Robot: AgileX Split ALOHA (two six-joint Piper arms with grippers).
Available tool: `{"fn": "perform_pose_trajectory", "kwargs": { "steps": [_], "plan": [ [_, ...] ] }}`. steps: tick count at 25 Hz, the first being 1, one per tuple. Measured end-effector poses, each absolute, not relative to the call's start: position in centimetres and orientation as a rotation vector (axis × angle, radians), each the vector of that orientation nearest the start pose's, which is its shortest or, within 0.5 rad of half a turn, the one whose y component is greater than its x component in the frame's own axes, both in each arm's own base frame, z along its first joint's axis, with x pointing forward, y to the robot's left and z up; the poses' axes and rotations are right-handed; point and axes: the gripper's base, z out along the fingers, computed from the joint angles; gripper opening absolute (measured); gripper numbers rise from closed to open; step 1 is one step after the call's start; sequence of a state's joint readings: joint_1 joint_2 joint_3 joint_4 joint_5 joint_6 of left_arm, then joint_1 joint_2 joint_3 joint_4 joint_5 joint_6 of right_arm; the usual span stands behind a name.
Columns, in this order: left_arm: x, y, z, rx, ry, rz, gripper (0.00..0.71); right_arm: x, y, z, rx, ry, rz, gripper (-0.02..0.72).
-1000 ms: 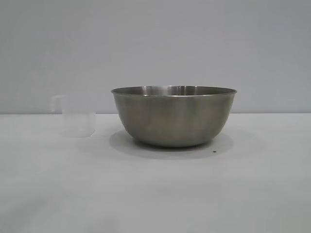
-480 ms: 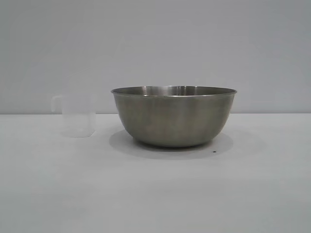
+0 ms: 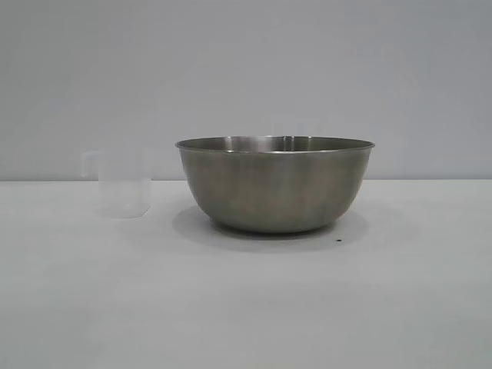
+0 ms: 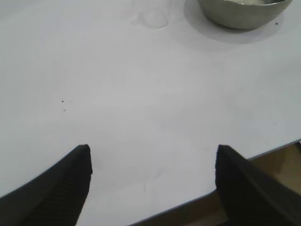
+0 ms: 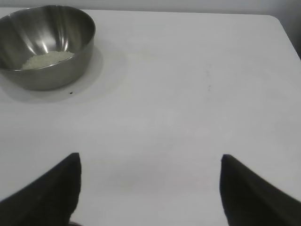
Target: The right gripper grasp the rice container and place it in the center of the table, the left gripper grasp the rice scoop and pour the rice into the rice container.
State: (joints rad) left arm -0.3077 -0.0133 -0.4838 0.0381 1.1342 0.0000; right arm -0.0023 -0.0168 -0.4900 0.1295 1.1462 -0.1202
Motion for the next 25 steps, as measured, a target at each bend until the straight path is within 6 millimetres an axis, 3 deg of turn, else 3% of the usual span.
{"fn": "perform_pose_trajectory", "kwargs": {
  "steps": [15, 25],
  "plan": [
    [-0.68, 0.54, 26.76, 0.308, 2.089, -0.134, 0.486, -1.05, 1.07, 26.82, -0.138, 2.112, 0.084, 0.566],
    [-0.80, 0.32, 26.74, 0.007, 2.105, 0.037, 0.486, -1.05, 1.07, 26.82, -0.138, 2.112, 0.084, 0.566]
  ]
}}
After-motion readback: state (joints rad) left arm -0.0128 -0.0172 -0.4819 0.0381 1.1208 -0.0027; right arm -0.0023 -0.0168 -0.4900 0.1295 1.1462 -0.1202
